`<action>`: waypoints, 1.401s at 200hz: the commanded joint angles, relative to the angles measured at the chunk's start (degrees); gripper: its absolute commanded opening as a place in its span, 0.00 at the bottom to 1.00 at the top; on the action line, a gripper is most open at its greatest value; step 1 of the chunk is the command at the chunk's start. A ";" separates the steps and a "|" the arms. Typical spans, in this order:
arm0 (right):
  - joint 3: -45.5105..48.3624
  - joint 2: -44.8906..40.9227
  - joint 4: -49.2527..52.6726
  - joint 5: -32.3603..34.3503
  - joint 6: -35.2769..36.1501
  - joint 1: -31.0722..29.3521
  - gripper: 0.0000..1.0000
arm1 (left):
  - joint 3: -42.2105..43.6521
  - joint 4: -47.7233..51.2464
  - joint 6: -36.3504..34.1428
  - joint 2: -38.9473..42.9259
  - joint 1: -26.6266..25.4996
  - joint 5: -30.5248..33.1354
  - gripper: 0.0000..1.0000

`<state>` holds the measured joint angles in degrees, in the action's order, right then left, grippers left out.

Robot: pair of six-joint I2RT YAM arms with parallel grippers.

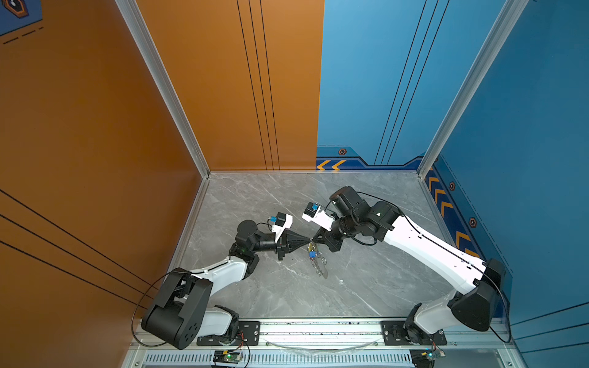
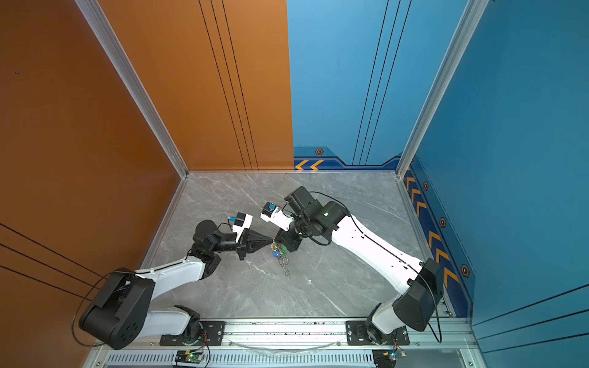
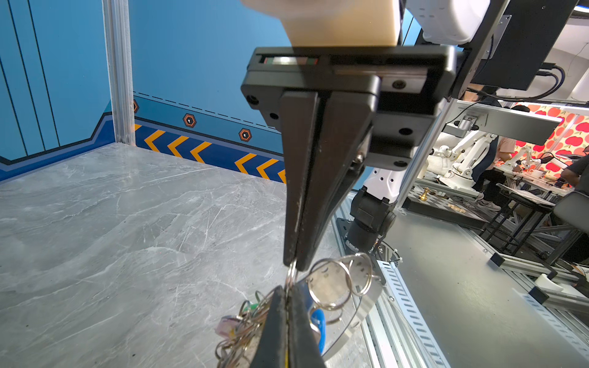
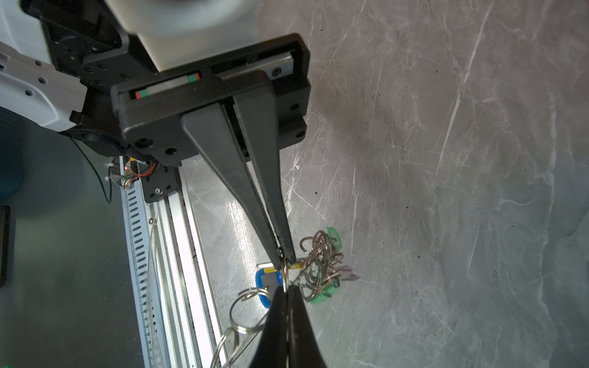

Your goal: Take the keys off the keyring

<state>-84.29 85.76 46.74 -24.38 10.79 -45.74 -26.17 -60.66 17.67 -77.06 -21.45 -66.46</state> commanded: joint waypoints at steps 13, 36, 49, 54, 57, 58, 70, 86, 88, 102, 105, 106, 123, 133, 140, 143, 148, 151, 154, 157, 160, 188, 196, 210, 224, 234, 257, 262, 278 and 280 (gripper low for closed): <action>2.50 -3.37 -8.79 1.18 -5.71 1.26 0.00 | -0.89 -0.73 0.41 0.26 0.02 -0.67 0.00; 5.78 -4.55 -15.96 0.88 -9.90 1.26 0.00 | -0.89 -0.77 0.69 0.27 0.13 -0.45 0.01; 7.32 -5.11 -19.62 0.82 -11.58 1.27 0.00 | -0.84 -0.76 0.92 0.33 0.14 -0.34 0.03; 7.77 -5.39 -20.76 0.95 -12.10 1.30 0.00 | -0.89 -0.77 1.00 0.28 0.17 -0.40 0.04; 8.05 -5.53 -21.42 1.06 -12.44 1.37 0.00 | -0.84 -0.77 1.07 0.31 0.18 -0.33 0.04; 8.16 -5.56 -21.65 1.12 -12.54 1.36 0.00 | -0.82 -0.77 1.06 0.32 0.18 -0.33 0.04; 9.19 -6.07 -24.30 1.10 -13.95 1.52 0.00 | -0.65 -0.77 1.22 0.42 0.38 -0.33 0.05; 10.39 -6.63 -27.26 1.00 -15.49 1.61 0.00 | -0.59 -0.77 1.31 0.59 0.53 -0.16 0.08; 10.47 -6.65 -27.50 1.00 -15.72 1.68 0.00 | -0.56 -0.77 1.31 0.59 0.53 -0.12 0.08; 11.38 -6.91 -30.04 0.79 -17.02 1.70 0.00 | -0.55 -0.79 1.47 0.59 0.57 0.02 0.10; 11.58 -6.97 -30.51 0.74 -17.26 1.71 0.00 | -0.55 -0.77 1.49 0.59 0.62 0.09 0.11; 11.64 -6.99 -30.76 0.70 -17.36 1.75 0.00 | -0.55 -0.77 1.49 0.59 0.62 0.14 0.11; 13.16 -7.30 -34.09 0.55 -19.07 1.76 0.00 | -0.63 -0.77 1.57 0.44 0.68 0.23 0.13; 13.93 -7.60 -36.02 0.56 -20.01 1.84 0.00 | -0.77 -0.77 1.73 0.42 0.75 0.17 0.13; 14.47 -7.76 -37.34 0.44 -20.66 1.88 0.00 | -0.68 -0.77 1.73 0.37 0.86 0.14 0.13; 14.62 -7.86 -37.89 0.33 -20.92 1.92 0.00 | -0.64 -0.77 1.82 0.41 0.87 0.10 0.13; 15.01 -7.96 -38.75 0.22 -21.36 1.93 0.00 | -0.63 -0.77 1.84 0.39 0.91 0.16 0.14; 15.29 -8.11 -39.36 0.21 -21.67 1.96 0.00 | -0.68 -0.77 1.84 0.37 0.98 0.12 0.14; 15.58 -8.20 -39.98 0.21 -21.90 2.02 0.00 | -0.58 -0.77 1.92 0.41 0.97 0.12 0.15; 15.87 -8.26 -40.71 0.13 -22.28 2.06 0.00 | -0.55 -0.77 1.93 0.39 1.06 0.12 0.15; 16.19 -8.39 -41.34 0.00 -22.63 2.11 0.00 | -0.57 -0.77 1.93 0.41 1.07 0.15 0.16; 18.55 -8.99 -47.61 -2.41 -26.57 3.29 0.00 | -0.49 -0.77 2.19 0.72 1.30 0.20 0.16; 19.19 -9.12 -49.24 -3.01 -27.66 3.62 0.00 | -0.34 -0.77 2.19 0.83 1.33 0.37 0.16; 19.69 -9.29 -51.15 -3.39 -28.87 3.99 0.00 | -0.15 -0.77 2.21 0.96 1.39 0.47 0.16; 19.77 -8.97 -51.49 -3.74 -29.20 4.08 0.00 | -0.04 -0.77 2.28 1.02 1.50 0.57 0.16; 19.90 -9.01 -51.88 -3.98 -29.49 4.14 0.00 | 0.07 -0.77 2.37 1.07 1.59 0.63 0.15; 21.68 -10.12 -54.90 -4.50 -31.68 5.13 0.00 | 0.31 -0.77 2.46 1.32 1.77 0.73 0.14; 22.03 -10.45 -55.71 -4.71 -32.31 5.12 0.00 | 0.41 -0.77 2.46 1.36 1.91 0.73 0.12; 22.89 -11.03 -56.89 -5.31 -33.35 7.87 0.00 | 0.50 -0.77 2.41 1.29 1.91 0.92 0.09; 22.97 -11.11 -56.97 -5.39 -33.43 7.99 0.00 | 0.51 -0.77 2.44 1.16 1.91 0.90 0.09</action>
<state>-62.37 77.21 -1.93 -28.53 -19.40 -39.90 -26.15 -61.39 19.90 -76.82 -19.46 -63.51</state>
